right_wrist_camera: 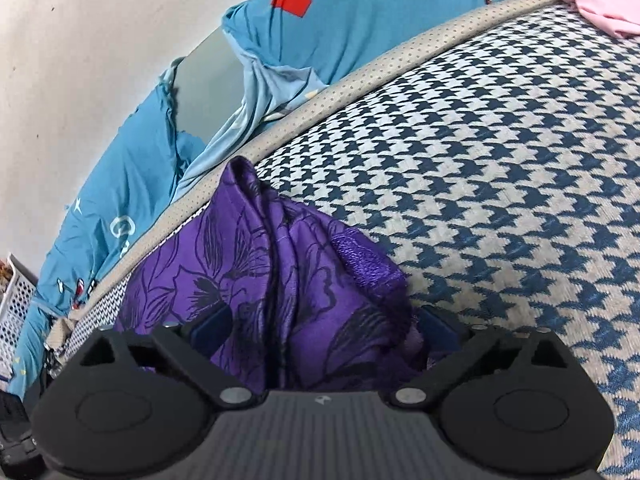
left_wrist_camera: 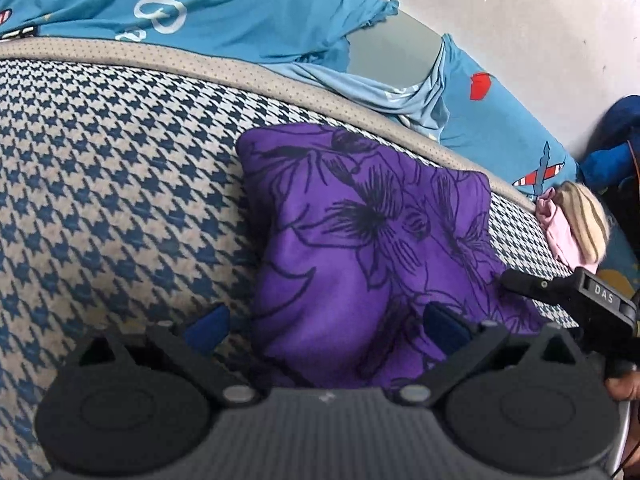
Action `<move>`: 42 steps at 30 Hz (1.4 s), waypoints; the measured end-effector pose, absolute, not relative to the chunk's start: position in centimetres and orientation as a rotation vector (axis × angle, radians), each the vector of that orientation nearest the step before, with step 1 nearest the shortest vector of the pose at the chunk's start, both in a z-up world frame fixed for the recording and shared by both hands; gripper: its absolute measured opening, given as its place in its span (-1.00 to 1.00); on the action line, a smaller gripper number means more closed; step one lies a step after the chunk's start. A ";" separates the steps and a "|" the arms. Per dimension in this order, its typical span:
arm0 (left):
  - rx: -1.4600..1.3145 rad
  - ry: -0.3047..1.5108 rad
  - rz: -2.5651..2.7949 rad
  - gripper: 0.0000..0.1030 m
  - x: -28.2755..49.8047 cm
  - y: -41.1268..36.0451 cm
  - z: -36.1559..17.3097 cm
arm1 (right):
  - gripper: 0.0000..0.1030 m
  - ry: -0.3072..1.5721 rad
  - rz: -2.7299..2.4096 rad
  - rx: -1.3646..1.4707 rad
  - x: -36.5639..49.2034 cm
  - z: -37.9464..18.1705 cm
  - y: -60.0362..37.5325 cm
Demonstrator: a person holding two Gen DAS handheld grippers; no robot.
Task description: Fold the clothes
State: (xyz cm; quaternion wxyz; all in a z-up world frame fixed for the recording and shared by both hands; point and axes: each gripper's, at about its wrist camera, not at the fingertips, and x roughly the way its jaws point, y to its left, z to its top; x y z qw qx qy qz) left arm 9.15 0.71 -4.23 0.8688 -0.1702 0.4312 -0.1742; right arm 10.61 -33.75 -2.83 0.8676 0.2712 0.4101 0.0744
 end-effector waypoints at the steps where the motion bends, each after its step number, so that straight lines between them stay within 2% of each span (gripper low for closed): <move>1: -0.358 0.906 -0.365 0.99 9.3 0.6 -4.3 | 0.93 0.858 0.165 0.566 10.7 -2.9 -33.6; 5: -0.355 0.922 -0.368 0.99 9.7 0.2 -4.8 | 0.92 0.857 0.194 0.529 10.6 -2.8 -33.1; 8: -0.351 0.922 -0.365 1.00 9.8 -0.1 -5.0 | 0.80 0.853 0.214 0.504 10.7 -3.0 -32.5; 10: -0.352 0.920 -0.363 1.00 9.9 -0.2 -5.1 | 0.59 0.859 0.241 0.498 10.8 -3.2 -31.9; 11: -0.349 0.918 -0.362 1.00 10.0 -0.4 -5.1 | 0.26 0.863 0.256 0.497 10.9 -3.3 -31.6; 12: -0.346 0.916 -0.362 1.00 10.0 -0.5 -5.0 | 0.08 0.867 0.271 0.495 11.0 -3.4 -31.4; 14: -0.336 0.911 -0.366 1.00 10.1 -0.8 -5.0 | 0.01 0.876 0.302 0.493 11.2 -3.6 -30.8; 18: -0.309 0.884 -0.377 0.96 9.8 -1.5 -4.6 | -0.26 0.862 0.318 0.472 11.1 -3.7 -29.8; 20: -0.296 0.869 -0.380 0.86 9.5 -1.8 -4.3 | -0.33 0.849 0.318 0.433 11.0 -3.6 -29.2; 26: -0.258 0.822 -0.387 0.16 8.9 -2.8 -3.6 | -0.42 0.795 0.323 0.295 9.7 -2.8 -27.5; 29: -0.252 0.800 -0.384 -0.06 8.5 -2.9 -3.2 | -0.45 0.772 0.321 0.247 9.3 -2.5 -26.9; 36: -0.270 0.771 -0.363 -0.23 8.0 -2.6 -2.2 | -0.47 0.727 0.332 0.211 8.6 -1.7 -26.3; 42: -0.275 0.738 -0.344 -0.28 7.3 -2.0 -0.8 | -0.47 0.685 0.343 0.211 7.8 -0.9 -25.8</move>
